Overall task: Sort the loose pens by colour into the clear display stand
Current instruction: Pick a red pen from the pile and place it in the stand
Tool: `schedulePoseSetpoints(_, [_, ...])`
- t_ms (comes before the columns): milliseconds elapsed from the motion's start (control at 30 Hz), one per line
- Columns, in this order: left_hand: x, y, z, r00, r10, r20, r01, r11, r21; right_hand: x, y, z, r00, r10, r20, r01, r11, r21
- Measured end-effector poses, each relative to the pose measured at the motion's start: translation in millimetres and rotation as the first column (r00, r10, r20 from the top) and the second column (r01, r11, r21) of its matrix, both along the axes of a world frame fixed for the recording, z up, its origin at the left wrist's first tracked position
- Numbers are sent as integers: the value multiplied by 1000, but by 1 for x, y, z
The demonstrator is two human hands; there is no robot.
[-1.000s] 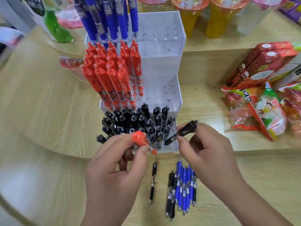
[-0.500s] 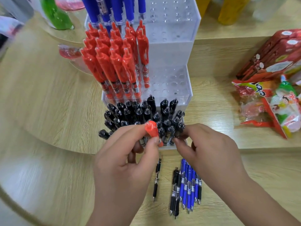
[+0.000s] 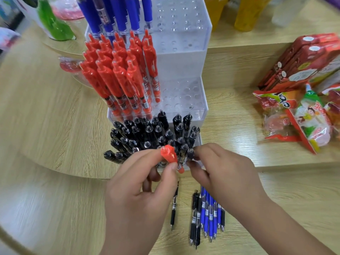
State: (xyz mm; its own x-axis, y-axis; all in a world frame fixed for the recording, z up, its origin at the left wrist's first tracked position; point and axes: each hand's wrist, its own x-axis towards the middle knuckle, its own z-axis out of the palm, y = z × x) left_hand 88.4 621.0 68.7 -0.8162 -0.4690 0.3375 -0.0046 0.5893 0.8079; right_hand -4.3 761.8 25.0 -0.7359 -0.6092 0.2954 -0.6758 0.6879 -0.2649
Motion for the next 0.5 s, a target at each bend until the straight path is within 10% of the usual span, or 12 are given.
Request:
schedulePoseSetpoints(300, [3, 0, 2, 999, -33, -10, 33, 999, 16, 9, 13, 11, 970, -119, 212, 124, 992, -6])
schedulePoseSetpoints(500, [0, 9, 14, 995, -68, -67, 69, 998, 7, 33, 21, 47, 917, 71, 392, 74, 937, -342])
